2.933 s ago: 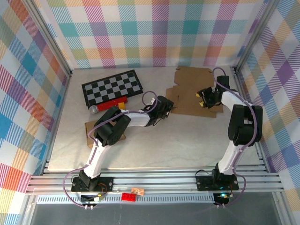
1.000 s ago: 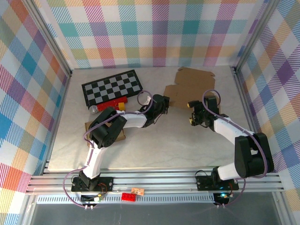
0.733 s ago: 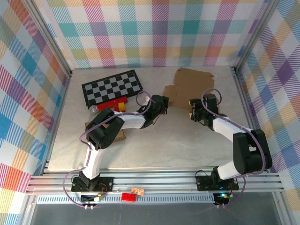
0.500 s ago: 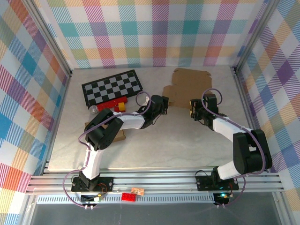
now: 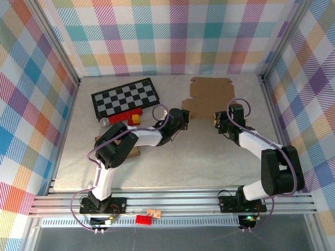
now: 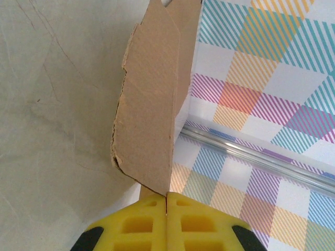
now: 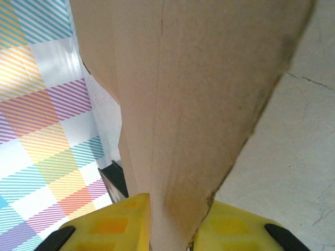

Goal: Fold the paper box

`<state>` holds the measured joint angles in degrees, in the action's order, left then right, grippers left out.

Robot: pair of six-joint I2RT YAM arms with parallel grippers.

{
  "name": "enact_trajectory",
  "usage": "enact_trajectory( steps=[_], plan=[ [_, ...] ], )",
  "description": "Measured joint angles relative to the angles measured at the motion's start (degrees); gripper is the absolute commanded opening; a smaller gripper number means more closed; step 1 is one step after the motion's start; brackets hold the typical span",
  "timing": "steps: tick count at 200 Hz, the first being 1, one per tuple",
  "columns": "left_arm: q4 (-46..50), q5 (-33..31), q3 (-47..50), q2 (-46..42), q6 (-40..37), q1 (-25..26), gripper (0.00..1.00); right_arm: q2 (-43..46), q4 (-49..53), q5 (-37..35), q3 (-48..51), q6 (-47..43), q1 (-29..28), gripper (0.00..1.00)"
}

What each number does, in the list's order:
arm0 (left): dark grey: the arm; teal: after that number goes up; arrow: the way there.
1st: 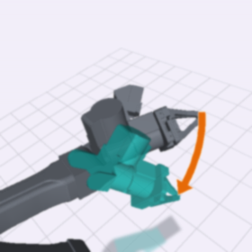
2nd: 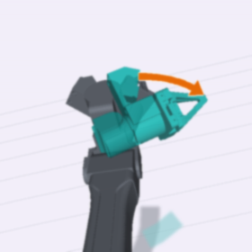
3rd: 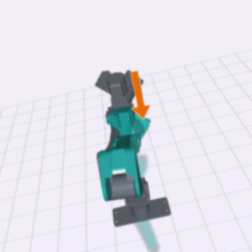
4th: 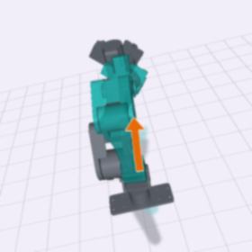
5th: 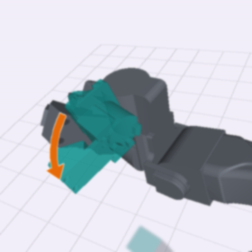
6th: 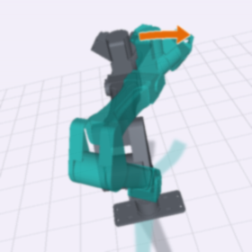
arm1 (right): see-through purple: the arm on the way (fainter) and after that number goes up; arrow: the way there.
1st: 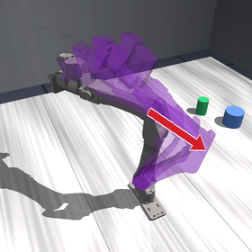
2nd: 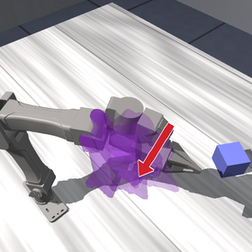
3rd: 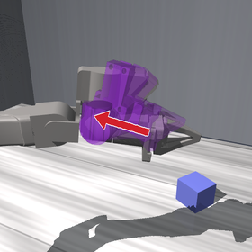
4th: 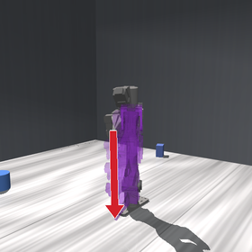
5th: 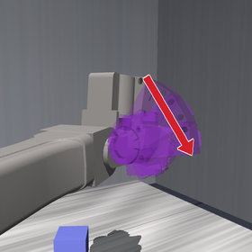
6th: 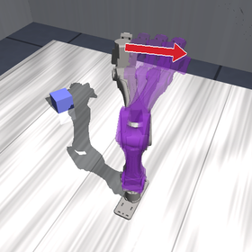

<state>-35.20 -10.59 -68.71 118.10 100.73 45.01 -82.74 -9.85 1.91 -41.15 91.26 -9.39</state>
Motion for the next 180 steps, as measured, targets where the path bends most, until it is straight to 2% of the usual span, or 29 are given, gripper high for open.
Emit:
enact_trajectory(
  steps=[62,88,104,122,143,159,180],
  plan=[
    [-1.0,0.1,0.1,-0.2,0.2,0.0,0.00,0.0,0.0,0.0,-0.7,-0.2,0.8,0.17],
    [-1.0,0.2,0.2,-0.2,0.2,0.0,0.00,0.0,0.3,0.1,-1.4,-0.7,1.0,0.10],
    [-1.0,0.5,0.3,-0.2,0.2,0.0,0.00,0.0,0.8,0.2,-2.4,-1.5,1.1,0.01],
    [-1.0,0.7,0.5,-0.2,0.2,0.0,0.24,0.0,1.1,0.2,-3.6,-2.0,1.2,0.00],
    [-0.7,1.7,1.5,-1.4,-0.2,0.1,0.42,0.0,2.7,0.5,-5.3,-2.9,1.3,0.00],
    [1.0,2.7,2.9,-4.2,-1.5,0.1,0.49,0.0,6.3,1.1,-7.9,-3.9,1.6,0.00],
    [4.0,3.8,5.2,-10.1,-4.1,0.1,0.51,0.0,12.4,2.2,-13.4,-5.8,2.3,0.00]
  ],
)
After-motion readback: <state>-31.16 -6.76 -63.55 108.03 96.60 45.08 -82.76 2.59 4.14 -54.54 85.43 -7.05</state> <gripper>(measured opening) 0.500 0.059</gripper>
